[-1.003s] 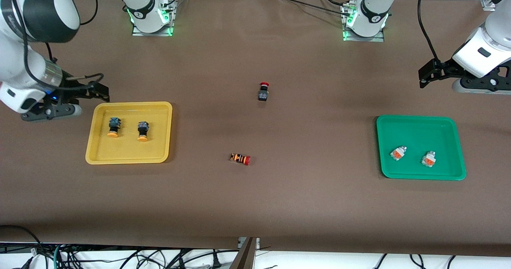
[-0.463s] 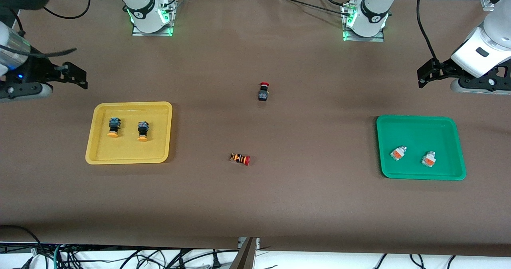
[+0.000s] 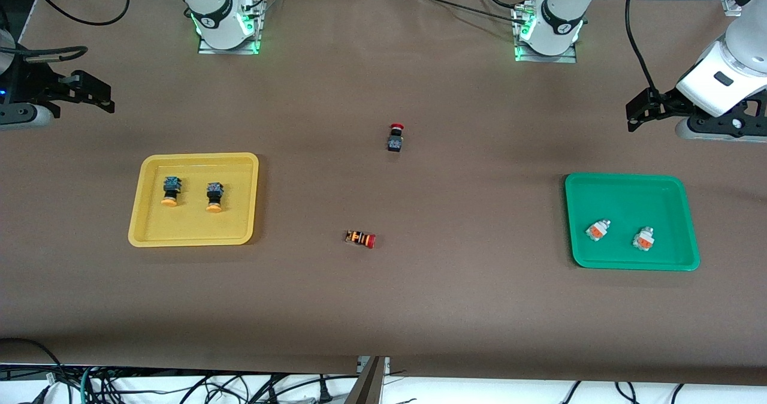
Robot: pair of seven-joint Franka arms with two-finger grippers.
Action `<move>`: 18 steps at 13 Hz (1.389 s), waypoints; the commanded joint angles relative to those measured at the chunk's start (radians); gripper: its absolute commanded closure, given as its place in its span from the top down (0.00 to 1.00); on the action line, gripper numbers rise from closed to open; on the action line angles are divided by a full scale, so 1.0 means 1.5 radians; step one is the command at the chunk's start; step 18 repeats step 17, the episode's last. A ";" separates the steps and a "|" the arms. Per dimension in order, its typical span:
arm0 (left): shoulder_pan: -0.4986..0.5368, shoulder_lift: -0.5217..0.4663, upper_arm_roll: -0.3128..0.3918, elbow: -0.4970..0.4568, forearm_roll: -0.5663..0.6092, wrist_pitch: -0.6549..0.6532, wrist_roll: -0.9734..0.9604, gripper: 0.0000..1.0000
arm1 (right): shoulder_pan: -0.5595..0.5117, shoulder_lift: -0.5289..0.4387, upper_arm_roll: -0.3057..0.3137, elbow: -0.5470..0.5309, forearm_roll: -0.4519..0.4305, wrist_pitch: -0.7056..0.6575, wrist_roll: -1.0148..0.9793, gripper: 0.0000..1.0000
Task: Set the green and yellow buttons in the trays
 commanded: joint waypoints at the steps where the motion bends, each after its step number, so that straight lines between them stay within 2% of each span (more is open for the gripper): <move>1: -0.001 0.011 0.003 0.026 -0.022 -0.019 0.012 1.00 | -0.003 0.010 0.003 0.017 -0.009 -0.016 -0.001 1.00; 5: -0.001 0.011 0.003 0.026 -0.022 -0.019 0.012 1.00 | -0.003 0.019 0.003 0.037 -0.009 -0.019 -0.001 1.00; 18: -0.001 0.011 0.003 0.027 -0.022 -0.019 0.011 1.00 | -0.004 0.023 0.003 0.038 -0.008 -0.018 -0.001 1.00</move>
